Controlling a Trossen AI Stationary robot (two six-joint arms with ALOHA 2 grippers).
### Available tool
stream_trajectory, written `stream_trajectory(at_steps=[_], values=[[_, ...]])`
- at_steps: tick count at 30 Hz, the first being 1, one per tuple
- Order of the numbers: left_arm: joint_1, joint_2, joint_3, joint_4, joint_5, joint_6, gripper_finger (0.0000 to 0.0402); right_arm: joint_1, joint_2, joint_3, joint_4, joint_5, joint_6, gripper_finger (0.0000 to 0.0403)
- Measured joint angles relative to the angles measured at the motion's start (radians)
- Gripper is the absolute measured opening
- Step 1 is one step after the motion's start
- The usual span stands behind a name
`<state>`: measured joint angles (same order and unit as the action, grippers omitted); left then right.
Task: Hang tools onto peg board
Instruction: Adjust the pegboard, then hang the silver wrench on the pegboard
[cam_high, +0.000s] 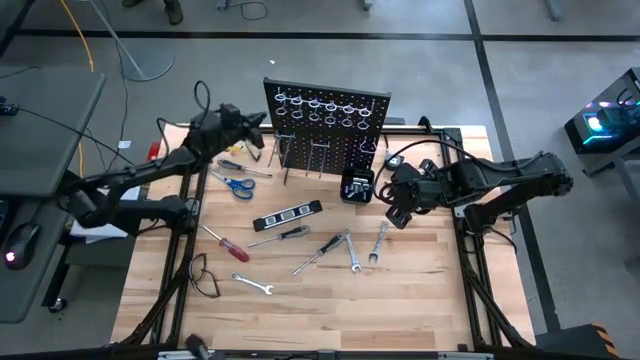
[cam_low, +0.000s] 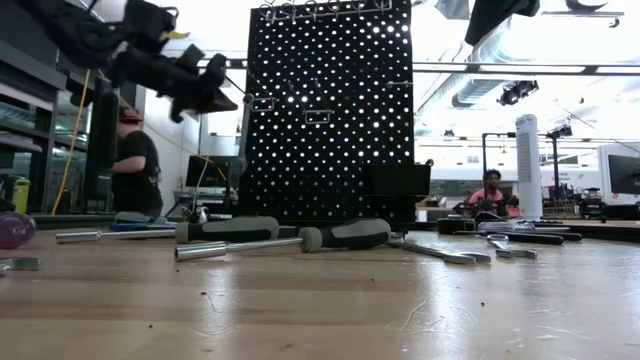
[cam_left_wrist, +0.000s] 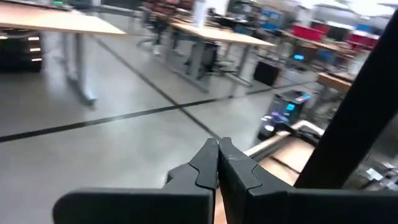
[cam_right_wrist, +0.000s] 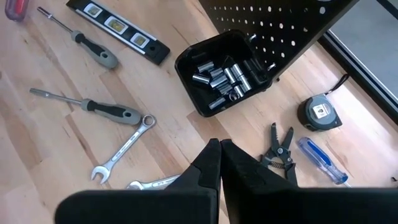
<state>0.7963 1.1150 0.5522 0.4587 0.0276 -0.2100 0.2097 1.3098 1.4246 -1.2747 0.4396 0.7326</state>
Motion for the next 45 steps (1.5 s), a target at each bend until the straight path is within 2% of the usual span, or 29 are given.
stream_trajectory(at_steps=[4, 7, 13, 19, 27, 32, 36, 40, 45], values=[[0.009, 0.092, 0.093, 0.006, 0.178, 0.071, 0.0, 0.001, 0.0, 0.0, 0.0, 0.0, 0.001, 0.0], [0.01, 0.134, 0.15, 0.008, 0.23, 0.077, 0.0, 0.001, 0.0, 0.0, 0.0, -0.004, 0.0, 0.0], [0.016, 0.145, 0.19, -0.025, 0.293, 0.092, 0.0, 0.001, 0.0, 0.0, 0.0, -0.005, 0.0, 0.0], [0.015, 0.122, 0.19, -0.154, 0.357, 0.092, 0.0, 0.001, 0.0, 0.0, 0.0, -0.019, -0.014, 0.0], [-0.019, 0.076, 0.19, -0.277, 0.411, 0.089, 0.0, 0.021, -0.002, 0.0, -0.012, -0.115, -0.033, 0.0], [-0.034, 0.035, 0.189, -0.333, 0.401, 0.098, 0.0, 0.082, -0.002, 0.0, -0.028, -0.158, 0.059, 0.0], [-0.032, 0.005, 0.189, -0.349, 0.296, 0.089, 0.0, 0.136, -0.001, -0.025, -0.024, -0.183, 0.199, 0.0], [-0.028, -0.038, 0.189, -0.362, 0.222, 0.106, 0.0, 0.189, 0.0, -0.157, 0.081, -0.224, 0.356, 0.0], [-0.024, -0.119, 0.189, -0.462, 0.165, 0.115, 0.0, 0.243, 0.003, -0.403, 0.322, -0.28, 0.508, 0.0]])
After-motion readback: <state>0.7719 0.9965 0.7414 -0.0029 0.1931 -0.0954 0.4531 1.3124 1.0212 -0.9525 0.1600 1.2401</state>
